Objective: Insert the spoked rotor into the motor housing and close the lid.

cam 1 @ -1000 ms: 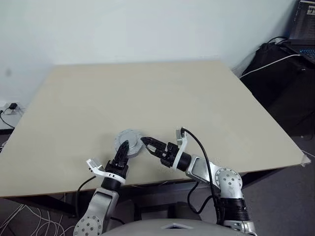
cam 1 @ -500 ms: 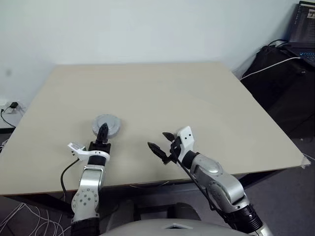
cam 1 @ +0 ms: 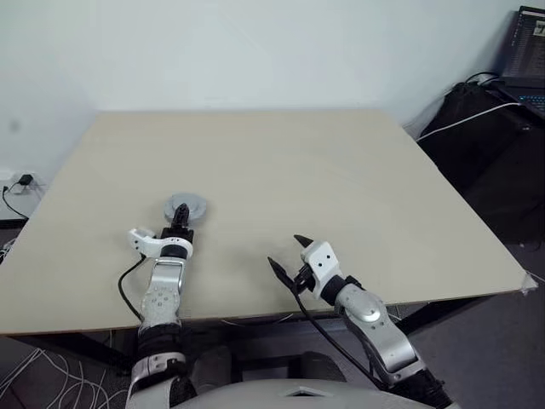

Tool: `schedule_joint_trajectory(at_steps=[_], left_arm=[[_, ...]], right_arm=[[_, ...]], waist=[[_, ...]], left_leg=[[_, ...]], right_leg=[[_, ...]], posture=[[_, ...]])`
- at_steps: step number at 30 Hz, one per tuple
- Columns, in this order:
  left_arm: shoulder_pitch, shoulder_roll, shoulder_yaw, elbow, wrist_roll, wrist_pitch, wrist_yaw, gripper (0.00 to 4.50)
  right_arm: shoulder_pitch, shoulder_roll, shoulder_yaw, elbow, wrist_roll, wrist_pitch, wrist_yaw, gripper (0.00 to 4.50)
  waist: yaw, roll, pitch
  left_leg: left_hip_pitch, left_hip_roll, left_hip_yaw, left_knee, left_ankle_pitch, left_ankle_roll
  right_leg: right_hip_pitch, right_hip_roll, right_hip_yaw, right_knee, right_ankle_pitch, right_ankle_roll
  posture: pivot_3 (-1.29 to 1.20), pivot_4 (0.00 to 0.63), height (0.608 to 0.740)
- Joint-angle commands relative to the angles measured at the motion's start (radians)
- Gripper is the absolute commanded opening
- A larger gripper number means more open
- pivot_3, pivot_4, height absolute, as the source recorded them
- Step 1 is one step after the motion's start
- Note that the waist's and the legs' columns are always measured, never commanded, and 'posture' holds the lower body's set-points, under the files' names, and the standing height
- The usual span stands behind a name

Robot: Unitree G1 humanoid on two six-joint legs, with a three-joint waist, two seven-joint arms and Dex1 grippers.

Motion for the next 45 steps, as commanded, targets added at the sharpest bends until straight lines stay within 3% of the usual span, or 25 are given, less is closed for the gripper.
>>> schedule_joint_trajectory(at_steps=[1, 11, 22, 28, 30, 41, 45], left_arm=[[-0.093, 0.004, 0.007, 0.041, 0.043, -0.001, -0.048, 2.08], [-0.296, 0.028, 0.081, 0.321, 0.185, -0.043, 0.015, 2.08], [-0.353, 0.04, 0.104, 0.448, 0.32, -0.045, 0.06, 2.08], [-0.289, 0.018, 0.122, 0.37, 0.328, -0.017, 0.083, 4.07], [-0.25, 0.006, 0.123, 0.317, 0.326, -0.002, 0.102, 4.47], [0.006, -0.064, 0.107, -0.027, 0.295, 0.131, 0.191, 4.47], [0.154, -0.046, 0.025, -0.195, 0.303, 0.23, 0.159, 4.47]], right_arm=[[0.001, -0.002, -0.019, -0.025, -0.038, -0.039, -0.002, 4.5], [0.014, 0.023, -0.03, -0.032, -0.075, -0.032, -0.015, 4.5], [0.012, 0.047, -0.03, -0.032, -0.088, 0.001, -0.009, 4.5], [0.011, 0.059, -0.031, -0.03, -0.096, 0.012, -0.006, 4.5], [0.011, 0.063, -0.032, -0.029, -0.098, 0.014, -0.006, 4.5], [0.009, 0.08, -0.034, -0.03, -0.082, 0.044, 0.009, 4.5], [0.013, 0.081, -0.037, -0.042, -0.08, 0.054, 0.016, 4.5]], waist=[[-0.001, 0.0, 0.0], [-0.001, -0.001, 0.0], [0.0, -0.001, 0.0], [-0.003, -0.001, -0.003], [-0.011, 0.0, -0.005], [-0.03, -0.001, -0.009], [-0.034, 0.0, -0.01]], left_leg=[[0.0, 0.0, 0.0, 0.0, 0.0, 0.0], [0.0, 0.0, 0.0, 0.001, 0.001, 0.002], [0.001, -0.001, 0.0, 0.001, 0.002, 0.003], [0.003, 0.0, 0.0, 0.001, 0.002, 0.003], [0.004, 0.0, 0.0, 0.001, 0.002, 0.003], [0.009, 0.001, 0.002, -0.003, 0.002, 0.003], [0.012, 0.001, 0.002, -0.004, 0.002, 0.002]], right_leg=[[0.0, 0.0, 0.0, 0.0, 0.0, 0.0], [0.001, 0.0, 0.0, 0.0, 0.001, 0.001], [0.002, 0.0, 0.0, 0.0, 0.003, 0.001], [0.003, -0.001, 0.0, 0.0, 0.005, 0.001], [0.003, -0.001, 0.001, 0.0, 0.005, 0.0], [0.005, -0.001, 0.005, 0.001, 0.005, -0.004], [0.006, -0.002, 0.007, 0.001, 0.004, -0.003]], posture=[[0.0, 0.0, 0.74], [0.0, 0.0, 0.74], [0.0, 0.0, 0.74], [0.0, 0.0, 0.74], [0.0, 0.0, 0.74], [0.0, 0.0, 0.74], [0.0, 0.0, 0.74]])
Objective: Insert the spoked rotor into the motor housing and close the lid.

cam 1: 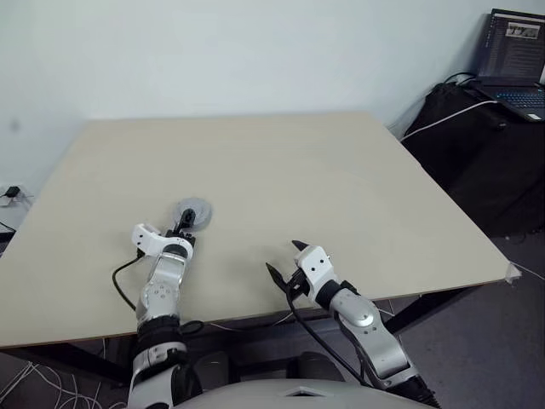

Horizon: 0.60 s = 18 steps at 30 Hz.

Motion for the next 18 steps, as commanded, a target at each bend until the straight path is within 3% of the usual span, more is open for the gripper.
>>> schedule_joint_trajectory(at_steps=[1, 4, 8, 12, 18], left_arm=[[0.147, -0.003, -0.082, -0.147, 0.035, 0.086, -0.02, 4.47], [0.275, 0.086, -0.247, -0.295, 0.181, 0.074, -0.113, 4.47], [0.379, 0.154, -0.366, -0.41, 0.313, 0.002, -0.185, 4.47], [0.476, 0.24, -0.507, -0.462, 0.574, -0.22, -0.234, 4.47], [0.592, 0.225, -0.571, -0.466, 0.818, -0.508, -0.139, 4.47]], right_arm=[[-0.01, 0.005, -0.021, -0.042, 0.02, 0.003, 0.009, 4.5], [-0.004, 0.006, -0.036, -0.048, 0.031, 0.009, 0.014, 4.5], [0.003, 0.006, -0.051, -0.051, 0.038, 0.009, 0.009, 4.5], [0.03, 0.011, -0.089, -0.056, 0.04, -0.039, -0.028, 4.5], [0.111, 0.014, -0.154, -0.045, 0.019, -0.165, -0.098, 4.5]], waist=[[-0.002, 0.001, -0.001], [0.005, 0.004, -0.003], [0.012, 0.005, -0.003], [0.024, 0.006, -0.002], [0.034, 0.009, -0.004]], left_leg=[[0.0, 0.0, 0.0, -0.001, 0.0, 0.0], [0.001, -0.001, 0.002, -0.002, 0.0, 0.0], [0.0, -0.001, 0.005, -0.007, 0.0, -0.001], [0.0, -0.001, 0.009, -0.014, 0.001, -0.003], [0.002, -0.001, 0.02, -0.031, 0.004, -0.009]], right_leg=[[0.0, 0.0, 0.0, 0.0, 0.0, 0.0], [0.0, -0.002, 0.001, 0.0, 0.0, 0.0], [-0.003, -0.004, 0.001, 0.0, 0.0, 0.0], [-0.008, -0.005, 0.002, 0.0, 0.002, -0.003], [-0.019, -0.007, 0.009, -0.001, 0.0, -0.006]], posture=[[0.0, 0.0, 0.74], [0.0, 0.0, 0.74], [0.0, 0.0, 0.74], [0.0, 0.0, 0.74], [0.0, 0.0, 0.74]])
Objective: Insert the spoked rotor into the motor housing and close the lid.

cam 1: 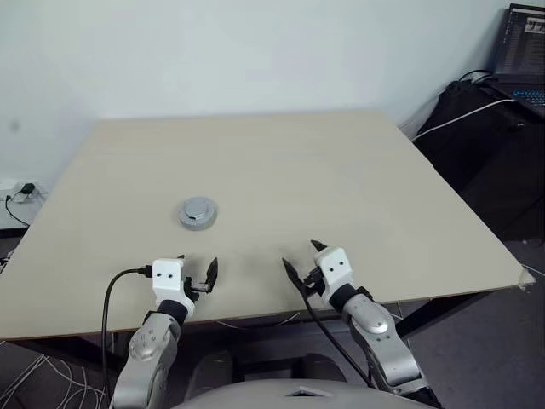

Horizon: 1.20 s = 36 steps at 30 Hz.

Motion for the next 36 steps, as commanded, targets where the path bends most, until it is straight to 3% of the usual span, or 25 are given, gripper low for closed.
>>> schedule_joint_trajectory(at_steps=[1, 6, 13, 36], left_arm=[[0.036, -0.043, -0.013, -0.039, 0.116, -0.178, 0.083, 4.47], [0.086, -0.099, -0.01, -0.007, 0.203, -0.345, 0.162, 4.47], [0.095, -0.11, -0.014, -0.001, 0.285, -0.377, 0.205, 4.47], [0.028, -0.113, 0.008, 0.132, 0.229, -0.445, 0.174, 4.47]], right_arm=[[0.035, 0.001, -0.041, -0.027, -0.016, -0.091, -0.043, 4.5], [0.095, 0.025, -0.073, -0.025, -0.038, -0.153, -0.109, 4.5], [0.123, 0.062, -0.092, -0.022, -0.058, -0.192, -0.17, 4.5], [0.098, 0.079, -0.094, -0.029, -0.069, -0.178, -0.174, 4.5]], waist=[[-0.002, 0.001, -0.001], [-0.004, 0.001, 0.0], [-0.004, 0.001, 0.0], [-0.004, 0.001, 0.0]], left_leg=[[0.0, 0.0, -0.001, 0.0, 0.0, -0.001], [0.0, 0.002, -0.003, 0.0, 0.0, -0.001], [0.0, 0.001, -0.003, 0.001, 0.0, 0.0], [0.0, 0.003, -0.005, 0.007, 0.0, 0.0]], right_leg=[[-0.001, 0.001, 0.0, 0.0, -0.001, -0.001], [-0.001, 0.002, 0.001, 0.0, -0.003, -0.003], [0.0, 0.0, -0.001, -0.001, -0.003, -0.002], [0.002, 0.0, -0.005, 0.0, -0.003, -0.002]], posture=[[0.0, 0.0, 0.74], [0.0, 0.0, 0.74], [0.0, 0.0, 0.74], [0.0, 0.0, 0.74]])
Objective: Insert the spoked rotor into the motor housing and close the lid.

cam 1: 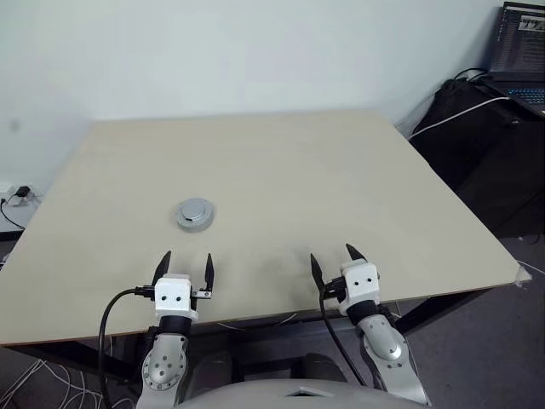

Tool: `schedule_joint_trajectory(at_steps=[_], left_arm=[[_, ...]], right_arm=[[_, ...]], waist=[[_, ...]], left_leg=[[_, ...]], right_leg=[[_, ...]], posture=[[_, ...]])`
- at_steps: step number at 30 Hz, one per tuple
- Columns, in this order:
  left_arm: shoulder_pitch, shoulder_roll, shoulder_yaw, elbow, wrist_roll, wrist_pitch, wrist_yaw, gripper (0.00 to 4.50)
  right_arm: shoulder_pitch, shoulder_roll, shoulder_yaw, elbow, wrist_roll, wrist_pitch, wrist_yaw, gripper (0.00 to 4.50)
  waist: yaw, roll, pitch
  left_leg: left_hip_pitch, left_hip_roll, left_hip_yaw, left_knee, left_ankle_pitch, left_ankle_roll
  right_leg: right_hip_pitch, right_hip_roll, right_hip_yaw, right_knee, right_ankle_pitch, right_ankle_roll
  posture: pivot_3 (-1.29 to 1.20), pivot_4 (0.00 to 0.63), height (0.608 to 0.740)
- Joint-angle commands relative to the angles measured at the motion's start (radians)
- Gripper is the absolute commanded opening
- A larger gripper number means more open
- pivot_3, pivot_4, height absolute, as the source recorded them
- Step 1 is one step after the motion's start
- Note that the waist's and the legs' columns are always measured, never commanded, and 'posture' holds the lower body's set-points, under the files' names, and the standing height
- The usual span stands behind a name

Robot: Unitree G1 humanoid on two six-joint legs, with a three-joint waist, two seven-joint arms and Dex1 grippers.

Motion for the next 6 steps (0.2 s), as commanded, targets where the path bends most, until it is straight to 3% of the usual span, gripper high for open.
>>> schedule_joint_trajectory(at_steps=[1, 6], left_arm=[[-0.024, 0.004, 0.013, 0.024, -0.012, -0.048, -0.001, 4.47], [-0.042, 0.007, 0.021, 0.07, -0.016, -0.077, -0.004, 4.47]], right_arm=[[-0.019, 0.0, -0.012, -0.029, 0.007, -0.014, -0.002, 4.5], [-0.021, 0.0, -0.015, -0.015, 0.009, -0.025, -0.002, 4.5]], waist=[[0.0, 0.0, 0.0], [0.0, 0.0, 0.0]], left_leg=[[0.0, 0.0, 0.0, 0.0, 0.0, 0.0], [0.0, 0.0, -0.001, 0.001, 0.0, 0.0]], right_leg=[[0.0, 0.0, 0.0, 0.0, 0.0, 0.0], [0.0, 0.0, -0.001, 0.0, 0.0, 0.0]], posture=[[0.0, 0.0, 0.74], [0.0, 0.0, 0.74]])
